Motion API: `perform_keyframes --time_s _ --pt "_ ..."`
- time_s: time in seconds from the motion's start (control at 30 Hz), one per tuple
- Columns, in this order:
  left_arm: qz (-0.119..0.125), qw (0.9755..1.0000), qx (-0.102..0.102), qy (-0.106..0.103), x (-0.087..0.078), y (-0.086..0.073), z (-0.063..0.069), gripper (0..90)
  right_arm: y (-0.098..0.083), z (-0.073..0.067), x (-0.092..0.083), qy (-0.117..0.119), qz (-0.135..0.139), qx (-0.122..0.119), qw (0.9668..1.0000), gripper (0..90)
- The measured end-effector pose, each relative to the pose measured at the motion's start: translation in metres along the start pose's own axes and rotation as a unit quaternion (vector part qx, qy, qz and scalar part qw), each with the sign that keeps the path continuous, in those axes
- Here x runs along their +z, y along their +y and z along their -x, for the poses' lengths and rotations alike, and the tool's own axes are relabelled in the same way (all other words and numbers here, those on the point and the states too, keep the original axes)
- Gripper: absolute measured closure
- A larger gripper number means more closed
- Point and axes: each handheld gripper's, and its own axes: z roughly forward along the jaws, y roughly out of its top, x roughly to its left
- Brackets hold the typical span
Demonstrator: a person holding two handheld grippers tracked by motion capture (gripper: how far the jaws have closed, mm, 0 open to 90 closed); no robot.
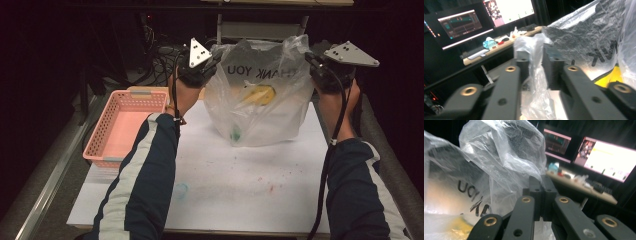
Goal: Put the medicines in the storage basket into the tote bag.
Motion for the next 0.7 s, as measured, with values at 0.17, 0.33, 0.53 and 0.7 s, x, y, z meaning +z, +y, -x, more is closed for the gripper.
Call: perform_keyframes --time_s 0.17,0.33,0.53,0.7 --pt "-0.022 0.9997 -0.005 -0.013 0.003 -0.005 0.0 48.1 -0.02 0.003 0.011 -0.003 -0.037 0.001 0.9993 90.0" --pt "-0.02 0.9998 -0.001 0.002 -0.005 -0.002 -0.006 40.5 -0.035 0.013 0.019 -0.013 -0.061 0.011 0.998 90.0" --pt "-0.02 0.9992 0.003 0.034 -0.008 0.001 -0.013 37.6 -0.045 0.026 0.028 -0.033 -0.079 0.017 0.9962 90.0" --pt "-0.025 0.9991 0.0 0.034 -0.005 -0.001 -0.015 40.1 -0.046 0.035 0.034 -0.042 -0.083 0.028 0.9953 85.9"
